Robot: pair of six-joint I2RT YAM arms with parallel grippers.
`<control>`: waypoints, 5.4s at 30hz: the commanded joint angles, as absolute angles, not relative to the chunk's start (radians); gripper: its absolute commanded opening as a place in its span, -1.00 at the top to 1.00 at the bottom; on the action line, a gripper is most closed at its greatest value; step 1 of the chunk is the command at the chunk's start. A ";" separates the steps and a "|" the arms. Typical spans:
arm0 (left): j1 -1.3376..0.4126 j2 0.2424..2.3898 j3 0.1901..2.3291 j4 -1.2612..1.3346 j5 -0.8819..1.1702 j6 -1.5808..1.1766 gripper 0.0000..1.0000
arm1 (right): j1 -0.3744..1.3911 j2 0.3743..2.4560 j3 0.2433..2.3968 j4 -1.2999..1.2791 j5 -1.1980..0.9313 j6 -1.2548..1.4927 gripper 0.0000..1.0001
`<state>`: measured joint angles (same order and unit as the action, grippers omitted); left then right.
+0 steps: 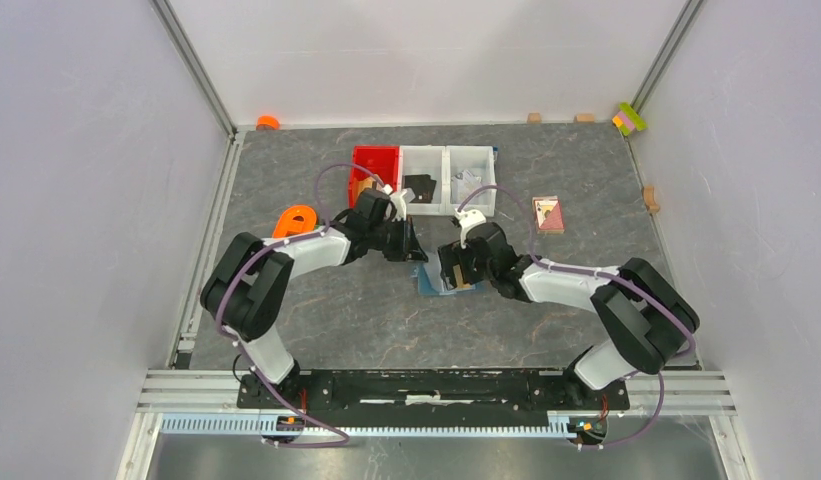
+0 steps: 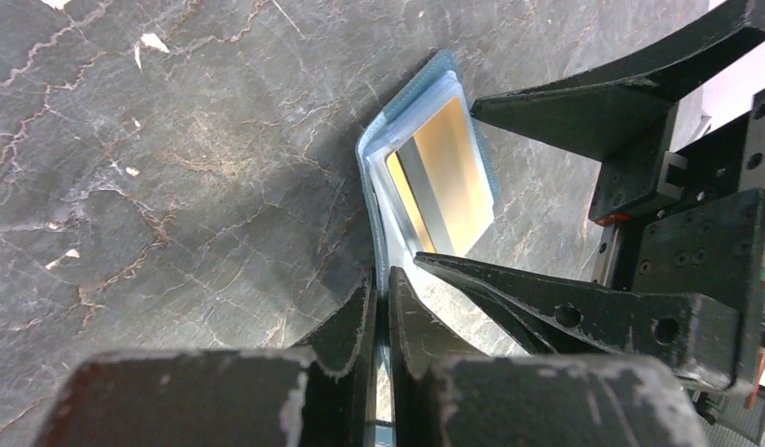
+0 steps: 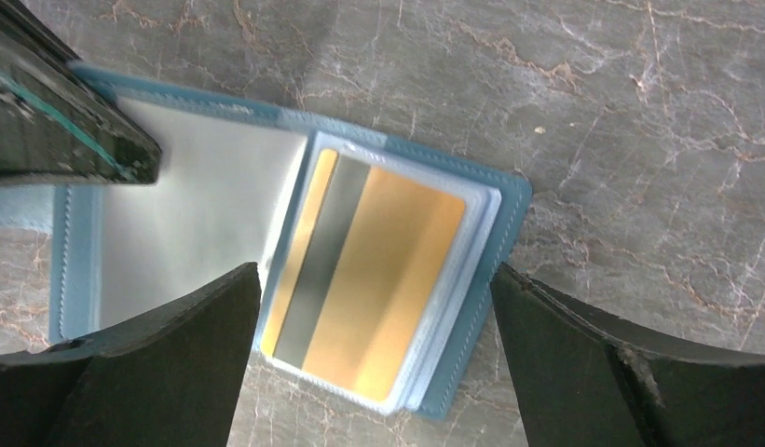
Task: Take the credit cards out of the card holder
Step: Open the card holder at the center of the board, then remove the credit card from the card holder.
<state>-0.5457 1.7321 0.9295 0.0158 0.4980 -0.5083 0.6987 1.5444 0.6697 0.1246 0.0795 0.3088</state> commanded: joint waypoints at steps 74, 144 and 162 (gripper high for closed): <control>-0.596 1.734 1.012 -0.141 0.274 -0.333 0.96 | 0.443 1.596 0.440 0.606 -0.552 0.643 -0.42; -0.608 1.726 1.015 -0.147 0.265 -0.337 0.96 | 0.492 1.516 0.346 0.979 -0.693 0.735 -0.63; -0.608 1.715 1.012 -0.145 0.271 -0.337 0.96 | 0.507 1.578 0.467 0.601 -0.523 0.580 -0.33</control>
